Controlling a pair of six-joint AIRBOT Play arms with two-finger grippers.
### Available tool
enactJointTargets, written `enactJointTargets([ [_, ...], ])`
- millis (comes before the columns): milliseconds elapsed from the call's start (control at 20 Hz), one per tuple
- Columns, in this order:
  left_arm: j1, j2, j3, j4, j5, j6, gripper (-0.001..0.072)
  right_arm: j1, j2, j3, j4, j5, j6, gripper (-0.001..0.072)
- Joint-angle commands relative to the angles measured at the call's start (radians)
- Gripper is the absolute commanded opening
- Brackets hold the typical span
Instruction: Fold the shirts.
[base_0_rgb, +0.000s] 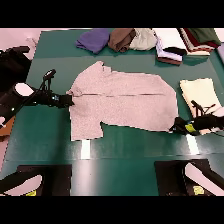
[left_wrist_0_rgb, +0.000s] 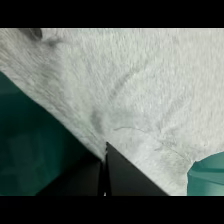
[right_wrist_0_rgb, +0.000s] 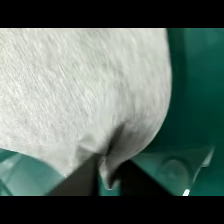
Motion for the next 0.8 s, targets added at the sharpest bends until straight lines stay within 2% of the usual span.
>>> enactJointTargets([
  [0,0.0,0.001,0.03,0.002,-0.064,0.011,0.002,0.153,-0.031,0.09,-0.037,-0.019,0.0,0.0016],
  [150,0.0,0.069,0.14,0.022,-0.122,0.01,0.002,0.224,0.067,0.23,-0.071,0.016,0.0,0.0015],
  [350,0.003,0.302,0.395,0.078,-0.118,0.009,0.002,0.209,0.284,0.556,-0.067,0.029,0.0,0.0015],
  [550,0.003,0.489,0.713,0.104,-0.082,0.0,0.002,0.12,0.43,0.906,-0.068,0.028,0.0,0.0015],
  [750,0.003,0.539,0.969,0.15,-0.04,-0.034,0.002,-0.027,0.468,1.151,-0.065,0.045,0.0,0.0015],
])
